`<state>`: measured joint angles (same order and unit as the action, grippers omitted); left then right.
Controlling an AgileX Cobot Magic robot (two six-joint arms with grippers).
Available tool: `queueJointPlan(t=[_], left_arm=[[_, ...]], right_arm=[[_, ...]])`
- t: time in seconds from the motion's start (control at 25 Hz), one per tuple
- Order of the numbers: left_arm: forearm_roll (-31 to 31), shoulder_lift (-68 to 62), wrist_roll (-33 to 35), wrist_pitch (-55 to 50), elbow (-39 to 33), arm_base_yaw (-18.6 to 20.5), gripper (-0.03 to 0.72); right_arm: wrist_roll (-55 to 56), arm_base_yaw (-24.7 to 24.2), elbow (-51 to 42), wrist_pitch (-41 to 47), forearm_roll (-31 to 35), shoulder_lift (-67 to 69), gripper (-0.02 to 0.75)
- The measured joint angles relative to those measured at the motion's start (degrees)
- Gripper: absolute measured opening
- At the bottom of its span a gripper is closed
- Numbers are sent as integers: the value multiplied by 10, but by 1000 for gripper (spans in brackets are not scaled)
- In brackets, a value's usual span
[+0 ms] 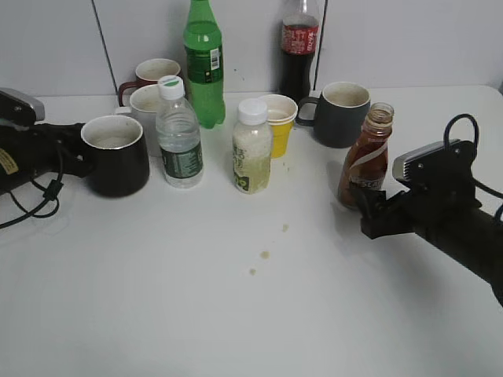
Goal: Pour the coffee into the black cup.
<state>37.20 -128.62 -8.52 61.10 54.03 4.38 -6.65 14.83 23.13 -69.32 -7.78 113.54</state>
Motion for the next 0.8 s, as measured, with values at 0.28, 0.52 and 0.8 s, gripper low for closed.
queueJointPlan(t=[0.28,0.52,0.8], left_arm=[[-64,94,4,12,-79,0,38],[-89,150,4,32,-135,-5,38],[-113,167,4,42,-184,-30,38]], right_arm=[[13,1,66,0,0,93,617],[25,1,139,0,0,149,603],[28,1,161,1,0,159,503]])
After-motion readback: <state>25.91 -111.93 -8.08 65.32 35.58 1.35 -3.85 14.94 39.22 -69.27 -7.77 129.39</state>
